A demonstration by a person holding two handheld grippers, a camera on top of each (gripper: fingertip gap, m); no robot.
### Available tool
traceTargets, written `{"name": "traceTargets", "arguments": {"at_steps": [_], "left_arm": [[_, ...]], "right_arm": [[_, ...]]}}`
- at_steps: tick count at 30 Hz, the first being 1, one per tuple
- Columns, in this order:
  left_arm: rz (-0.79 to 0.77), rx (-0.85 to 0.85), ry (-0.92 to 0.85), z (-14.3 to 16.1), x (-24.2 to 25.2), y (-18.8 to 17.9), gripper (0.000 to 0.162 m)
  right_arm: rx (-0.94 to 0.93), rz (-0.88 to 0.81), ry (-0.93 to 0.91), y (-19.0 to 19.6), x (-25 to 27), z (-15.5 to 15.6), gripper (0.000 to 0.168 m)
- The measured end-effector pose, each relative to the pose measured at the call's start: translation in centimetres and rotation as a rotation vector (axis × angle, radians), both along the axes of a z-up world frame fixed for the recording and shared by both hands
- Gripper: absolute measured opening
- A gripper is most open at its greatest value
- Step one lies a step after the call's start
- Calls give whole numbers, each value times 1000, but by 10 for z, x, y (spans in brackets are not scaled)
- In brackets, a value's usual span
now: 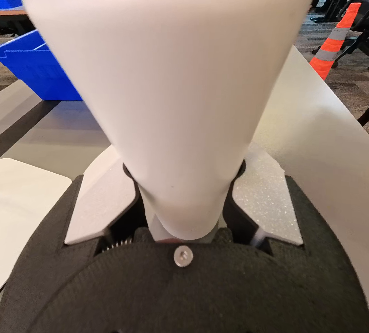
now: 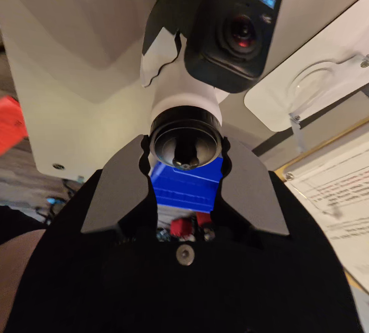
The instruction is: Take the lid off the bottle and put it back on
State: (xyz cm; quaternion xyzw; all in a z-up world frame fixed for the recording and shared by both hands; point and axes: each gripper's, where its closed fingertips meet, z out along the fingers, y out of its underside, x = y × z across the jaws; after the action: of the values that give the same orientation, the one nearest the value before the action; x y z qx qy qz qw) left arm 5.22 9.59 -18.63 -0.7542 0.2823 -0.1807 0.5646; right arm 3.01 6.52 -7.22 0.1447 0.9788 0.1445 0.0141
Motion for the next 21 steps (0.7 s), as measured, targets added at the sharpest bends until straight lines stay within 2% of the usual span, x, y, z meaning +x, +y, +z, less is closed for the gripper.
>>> {"name": "traceTargets", "arguments": {"at_steps": [2, 4, 5, 6, 7, 8, 11, 12, 17, 21], "left_arm": [[0, -1, 2, 0, 0, 0, 100], [-2, -1, -1, 0, 0, 0, 100], [-2, -1, -3, 0, 0, 0, 100], [-2, -1, -3, 0, 0, 0, 101], [-2, -2, -2, 0, 0, 0, 100], [-2, -1, -1, 0, 0, 0, 101], [-2, 0, -4, 0, 0, 0, 101], [-2, 0, -3, 0, 0, 0, 101], [0, 0, -1, 0, 0, 0, 101], [2, -1, 2, 0, 0, 0, 100]], "right_arm": [[68, 29, -7, 1, 0, 1, 70], [64, -22, 11, 1, 0, 2, 69], [32, -94, 25, 0, -1, 3, 69], [-19, -196, 28, -2, -1, 3, 76], [-63, -289, 34, -3, 0, 4, 91], [-83, -357, 66, 0, -2, 5, 92], [-160, -527, 78, 2, 0, 4, 79], [-182, -538, 65, 0, 3, 3, 69], [-153, -444, 73, 1, 3, 3, 69], [-45, -203, 61, 3, 3, 5, 68]]}}
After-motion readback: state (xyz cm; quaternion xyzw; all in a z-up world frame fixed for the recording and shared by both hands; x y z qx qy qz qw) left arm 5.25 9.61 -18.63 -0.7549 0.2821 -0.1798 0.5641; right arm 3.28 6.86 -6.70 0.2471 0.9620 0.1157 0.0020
